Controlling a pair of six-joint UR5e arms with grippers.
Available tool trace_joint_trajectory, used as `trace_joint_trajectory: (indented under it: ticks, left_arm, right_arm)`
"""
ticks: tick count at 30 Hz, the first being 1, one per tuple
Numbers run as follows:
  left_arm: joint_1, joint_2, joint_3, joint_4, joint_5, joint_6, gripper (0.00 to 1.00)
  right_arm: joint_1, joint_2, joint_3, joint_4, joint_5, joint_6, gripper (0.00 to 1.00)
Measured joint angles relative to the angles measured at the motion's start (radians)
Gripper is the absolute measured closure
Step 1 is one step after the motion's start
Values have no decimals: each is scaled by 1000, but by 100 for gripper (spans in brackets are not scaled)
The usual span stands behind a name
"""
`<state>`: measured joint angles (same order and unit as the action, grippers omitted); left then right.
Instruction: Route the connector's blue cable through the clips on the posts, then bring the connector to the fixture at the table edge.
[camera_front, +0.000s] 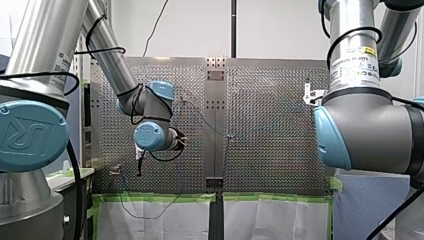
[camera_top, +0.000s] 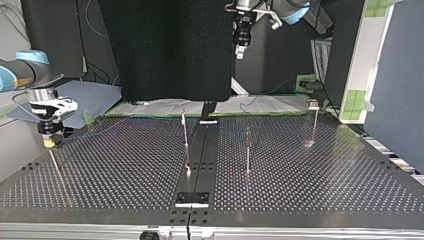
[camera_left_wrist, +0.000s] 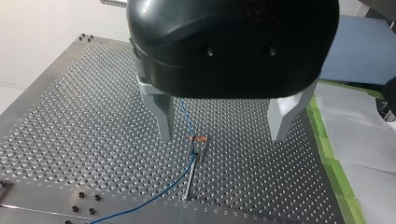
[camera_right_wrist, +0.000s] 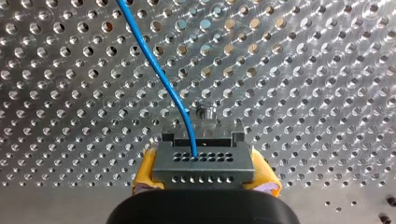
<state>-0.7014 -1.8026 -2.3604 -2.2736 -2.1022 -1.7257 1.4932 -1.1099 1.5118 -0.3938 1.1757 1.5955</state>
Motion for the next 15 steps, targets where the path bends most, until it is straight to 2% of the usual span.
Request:
trace_joint_trajectory:
  ticks: [15]
  left_arm:
    - [0, 0, 0, -5, 0, 0, 0]
  right_arm:
    - [-2, 4, -5, -5, -22, -2, 100]
